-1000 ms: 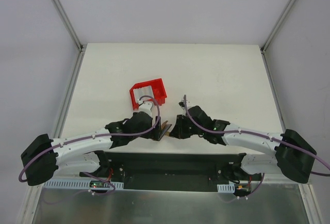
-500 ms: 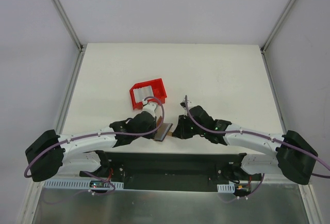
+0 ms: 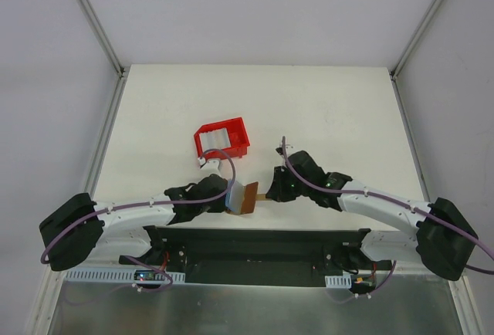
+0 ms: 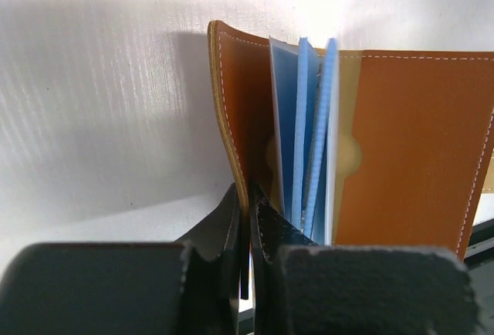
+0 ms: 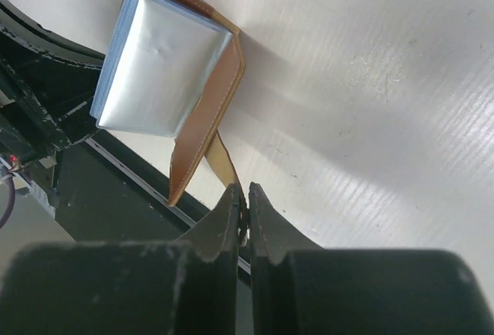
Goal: Put the credit cards into the card holder
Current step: Open the card holder at the center of the board.
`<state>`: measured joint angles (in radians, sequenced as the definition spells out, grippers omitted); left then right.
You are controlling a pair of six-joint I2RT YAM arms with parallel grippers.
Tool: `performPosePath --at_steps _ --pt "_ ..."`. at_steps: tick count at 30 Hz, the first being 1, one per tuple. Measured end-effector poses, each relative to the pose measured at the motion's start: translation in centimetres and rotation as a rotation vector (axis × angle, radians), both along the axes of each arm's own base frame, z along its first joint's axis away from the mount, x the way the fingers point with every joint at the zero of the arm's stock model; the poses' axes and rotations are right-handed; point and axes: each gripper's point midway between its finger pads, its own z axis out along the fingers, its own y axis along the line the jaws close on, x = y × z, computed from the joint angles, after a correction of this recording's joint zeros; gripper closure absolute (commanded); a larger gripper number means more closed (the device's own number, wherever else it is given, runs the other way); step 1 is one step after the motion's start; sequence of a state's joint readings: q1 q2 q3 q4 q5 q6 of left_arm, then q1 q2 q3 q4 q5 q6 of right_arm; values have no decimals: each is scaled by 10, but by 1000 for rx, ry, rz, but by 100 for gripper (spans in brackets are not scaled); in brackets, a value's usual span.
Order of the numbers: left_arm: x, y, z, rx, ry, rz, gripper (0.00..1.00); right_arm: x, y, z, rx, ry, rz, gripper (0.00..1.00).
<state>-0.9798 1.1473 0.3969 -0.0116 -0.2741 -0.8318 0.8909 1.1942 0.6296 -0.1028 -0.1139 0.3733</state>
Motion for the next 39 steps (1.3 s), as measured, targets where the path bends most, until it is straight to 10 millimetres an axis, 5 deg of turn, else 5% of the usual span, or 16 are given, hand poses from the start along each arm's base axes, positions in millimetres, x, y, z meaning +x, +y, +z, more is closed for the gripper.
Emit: performPosePath --at_steps 5,12,18,24,39 --pt "1 -3 2 -30 8 31 100 3 -9 -8 -46 -1 -14 97" --pt "1 2 11 -52 -21 39 100 8 -35 -36 -183 38 -89 61" --pt "-1 8 12 -34 -26 34 100 19 -34 8 -76 -80 -144 57" --pt "0 8 22 -49 -58 11 100 19 -3 53 76 -177 -99 56" --pt "-1 11 28 -34 -74 -16 100 12 88 51 133 -127 82 45"
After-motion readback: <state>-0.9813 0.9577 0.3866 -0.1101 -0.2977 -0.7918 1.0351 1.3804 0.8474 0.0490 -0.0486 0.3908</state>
